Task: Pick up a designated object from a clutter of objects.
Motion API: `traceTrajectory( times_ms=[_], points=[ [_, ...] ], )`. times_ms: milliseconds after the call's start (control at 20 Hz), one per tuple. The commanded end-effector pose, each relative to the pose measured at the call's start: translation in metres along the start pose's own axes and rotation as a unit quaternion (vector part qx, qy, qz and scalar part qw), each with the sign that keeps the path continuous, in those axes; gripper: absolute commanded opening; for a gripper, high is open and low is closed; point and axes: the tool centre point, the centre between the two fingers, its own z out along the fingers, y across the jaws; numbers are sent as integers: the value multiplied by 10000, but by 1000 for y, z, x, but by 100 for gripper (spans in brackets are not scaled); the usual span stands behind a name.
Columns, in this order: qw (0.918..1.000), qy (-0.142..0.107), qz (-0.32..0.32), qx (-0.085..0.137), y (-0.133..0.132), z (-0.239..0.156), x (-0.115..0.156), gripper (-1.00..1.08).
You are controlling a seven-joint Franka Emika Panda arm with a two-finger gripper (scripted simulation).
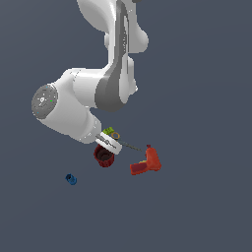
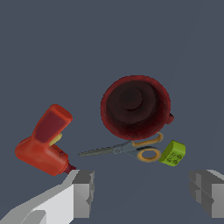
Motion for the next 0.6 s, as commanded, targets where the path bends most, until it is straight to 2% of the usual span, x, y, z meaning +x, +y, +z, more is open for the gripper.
traceTrajectory(
  times_ms=[0,250,550],
  points=[
    [9989,-236,407,49,14,17,12,68],
    [9933,-582,997,105,35,42,29,68],
    [9869,-812,1387,135,49,60,39,68]
  ],
)
